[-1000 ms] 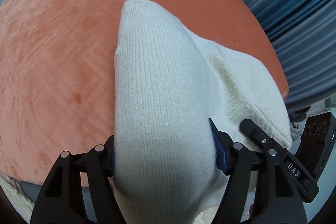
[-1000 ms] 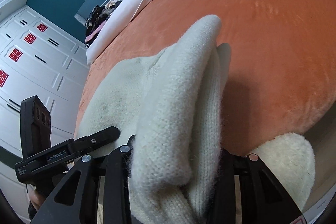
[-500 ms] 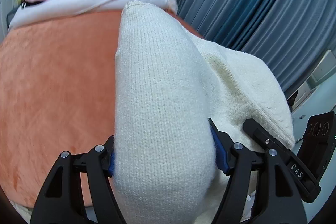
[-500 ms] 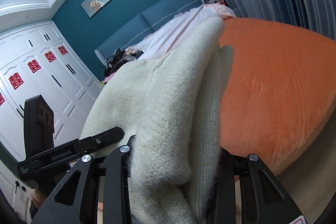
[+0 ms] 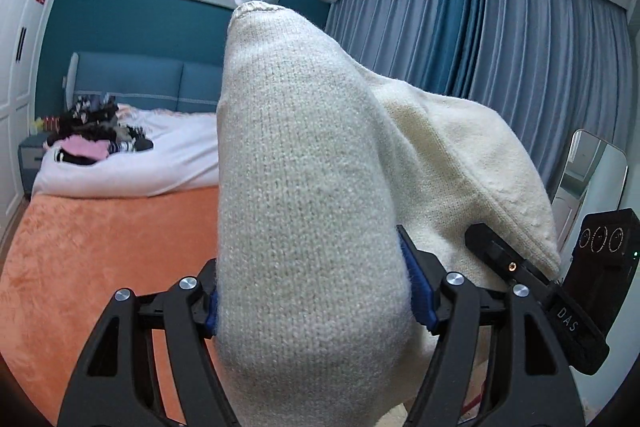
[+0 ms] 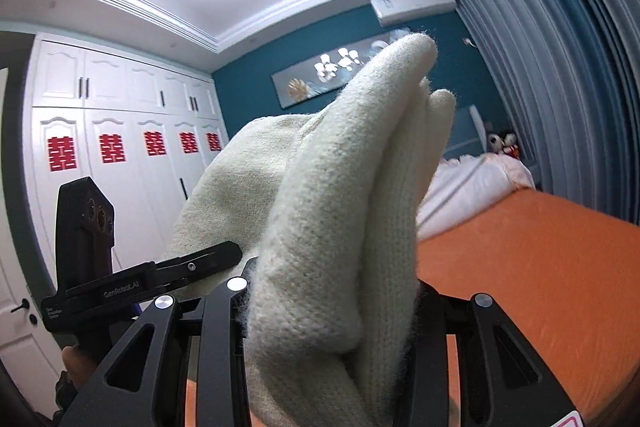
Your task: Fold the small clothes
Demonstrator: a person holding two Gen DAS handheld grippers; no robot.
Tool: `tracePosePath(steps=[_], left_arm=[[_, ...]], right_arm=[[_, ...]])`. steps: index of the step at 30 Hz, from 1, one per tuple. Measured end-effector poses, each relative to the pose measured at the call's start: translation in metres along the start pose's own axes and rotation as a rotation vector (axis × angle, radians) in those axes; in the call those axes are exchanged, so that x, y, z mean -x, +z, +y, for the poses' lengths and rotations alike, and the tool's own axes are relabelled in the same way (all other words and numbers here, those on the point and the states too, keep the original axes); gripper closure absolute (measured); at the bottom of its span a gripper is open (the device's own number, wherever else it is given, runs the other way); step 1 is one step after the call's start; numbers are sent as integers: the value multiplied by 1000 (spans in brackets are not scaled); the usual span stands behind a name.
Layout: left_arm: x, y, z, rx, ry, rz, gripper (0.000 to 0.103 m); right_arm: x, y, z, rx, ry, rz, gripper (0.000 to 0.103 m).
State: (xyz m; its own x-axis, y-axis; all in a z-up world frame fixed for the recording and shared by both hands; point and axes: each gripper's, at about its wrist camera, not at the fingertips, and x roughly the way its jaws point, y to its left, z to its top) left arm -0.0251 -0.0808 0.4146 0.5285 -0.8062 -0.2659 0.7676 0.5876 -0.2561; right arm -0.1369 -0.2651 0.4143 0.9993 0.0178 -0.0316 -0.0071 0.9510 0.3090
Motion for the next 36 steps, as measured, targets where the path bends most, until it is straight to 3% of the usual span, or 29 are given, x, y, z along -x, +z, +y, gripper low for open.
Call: tracePosePath(steps=[5, 8, 11, 14, 17, 20, 23, 24, 27, 29, 31, 36], left_arm=[[55, 36, 24, -44, 15, -138, 34], [77, 50, 44, -49, 31, -180, 32], [83, 49, 68, -34, 71, -171, 31], [71, 35, 101, 22, 106, -109, 31], [35, -3, 158, 126, 117, -6, 30], [-12, -82, 228, 269, 149, 116, 24], [-47, -186, 285, 420, 304, 311, 26], [-46, -214, 295, 477, 314, 347, 27], [-29, -270, 306, 589, 328, 367, 25], [-30, -283, 319, 637, 345, 359, 18], [-42, -287, 334, 677, 347, 361, 14], [-89, -309, 354, 759, 320, 406, 9]], right_arm=[[-20, 26, 45, 45, 126, -76, 67], [-45, 27, 68, 62, 176, -83, 66], [-60, 19, 77, 44, 205, -41, 66], [-98, -8, 70, -12, 203, 54, 66], [-149, -67, 46, -55, 179, 194, 64], [-198, -163, -2, -133, 136, 396, 54], [-216, -275, -63, -252, -53, 663, 51], [-208, -300, -79, -282, -95, 706, 51], [-181, -337, -102, -345, -134, 741, 49], [-181, -347, -107, -360, -133, 757, 36], [-197, -355, -110, -359, -133, 784, 24], [-244, -398, -132, -430, -153, 855, 20]])
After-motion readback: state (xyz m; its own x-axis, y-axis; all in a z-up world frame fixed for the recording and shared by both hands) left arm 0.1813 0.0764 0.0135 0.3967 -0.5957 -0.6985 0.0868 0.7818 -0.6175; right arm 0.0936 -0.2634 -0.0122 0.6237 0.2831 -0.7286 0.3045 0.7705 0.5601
